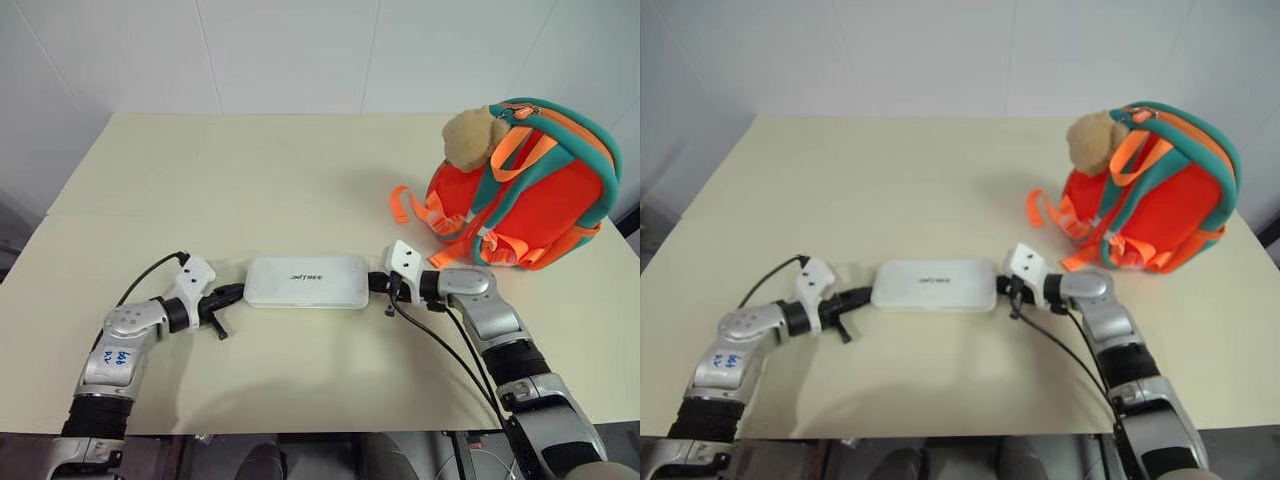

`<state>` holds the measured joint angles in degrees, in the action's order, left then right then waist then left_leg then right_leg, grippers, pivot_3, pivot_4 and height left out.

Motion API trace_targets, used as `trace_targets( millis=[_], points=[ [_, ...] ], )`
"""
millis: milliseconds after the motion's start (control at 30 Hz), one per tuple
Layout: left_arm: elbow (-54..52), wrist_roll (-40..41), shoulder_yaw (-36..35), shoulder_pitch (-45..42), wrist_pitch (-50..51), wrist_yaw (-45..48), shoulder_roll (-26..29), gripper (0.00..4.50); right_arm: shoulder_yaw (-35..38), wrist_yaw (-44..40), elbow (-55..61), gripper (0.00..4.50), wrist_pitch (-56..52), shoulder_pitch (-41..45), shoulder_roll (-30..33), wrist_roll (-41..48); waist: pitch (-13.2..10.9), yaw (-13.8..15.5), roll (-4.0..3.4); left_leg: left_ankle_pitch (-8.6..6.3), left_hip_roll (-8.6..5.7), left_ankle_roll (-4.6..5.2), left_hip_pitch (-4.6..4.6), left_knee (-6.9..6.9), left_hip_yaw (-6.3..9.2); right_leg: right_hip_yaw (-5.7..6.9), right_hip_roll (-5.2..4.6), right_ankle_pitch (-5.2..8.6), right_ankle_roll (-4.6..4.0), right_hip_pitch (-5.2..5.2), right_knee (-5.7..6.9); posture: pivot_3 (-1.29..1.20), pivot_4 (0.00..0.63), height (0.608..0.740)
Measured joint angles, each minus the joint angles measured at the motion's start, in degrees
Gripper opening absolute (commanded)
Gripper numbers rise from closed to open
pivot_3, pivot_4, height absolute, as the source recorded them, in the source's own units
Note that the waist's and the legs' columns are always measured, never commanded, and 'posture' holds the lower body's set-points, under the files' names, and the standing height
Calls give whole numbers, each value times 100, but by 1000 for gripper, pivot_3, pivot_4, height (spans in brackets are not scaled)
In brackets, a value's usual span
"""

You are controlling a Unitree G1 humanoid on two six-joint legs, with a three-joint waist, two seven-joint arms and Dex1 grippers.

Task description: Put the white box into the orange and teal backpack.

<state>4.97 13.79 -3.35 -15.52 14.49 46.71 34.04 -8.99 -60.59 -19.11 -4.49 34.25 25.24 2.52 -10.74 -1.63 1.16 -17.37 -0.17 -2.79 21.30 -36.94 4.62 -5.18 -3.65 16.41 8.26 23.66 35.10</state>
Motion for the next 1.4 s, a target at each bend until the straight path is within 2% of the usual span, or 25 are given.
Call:
trace_targets(
  millis=[333,633,900,1233,1400],
  points=[
    [-1031,187,128,529,551,31,-27,0,119,-126,1084,120,-724,-754,845,292,0,2,0,-2,0,3,-4,-3,-2,-1,-1,0,0,-3,-18,0,150,740],
    [-1461,292,116,778,876,-28,-21,0,404,-113,1129,120,-831,-990,1472,349,1,4,1,-2,-1,4,-12,-12,-3,-2,-1,0,-1,-13,-17,0,150,740],
    [-1540,398,117,816,887,71,-20,0,501,-41,1150,120,-940,-1048,1524,403,1,6,2,-2,-1,4,-11,-11,-3,-2,-1,0,0,-14,-23,0,150,740],
    [-1565,492,118,829,940,270,54,0,523,40,2062,120,-1605,-1257,1571,716,1,6,2,-3,-1,4,-11,-9,-3,-2,-1,0,-1,-14,-23,0,150,740],
    [-1622,594,132,874,999,382,85,0,523,129,2146,120,-1704,-1256,1570,781,1,6,2,-3,-1,4,-10,-9,-3,-2,-2,0,-1,-14,-25,0,150,740]
  ],
)
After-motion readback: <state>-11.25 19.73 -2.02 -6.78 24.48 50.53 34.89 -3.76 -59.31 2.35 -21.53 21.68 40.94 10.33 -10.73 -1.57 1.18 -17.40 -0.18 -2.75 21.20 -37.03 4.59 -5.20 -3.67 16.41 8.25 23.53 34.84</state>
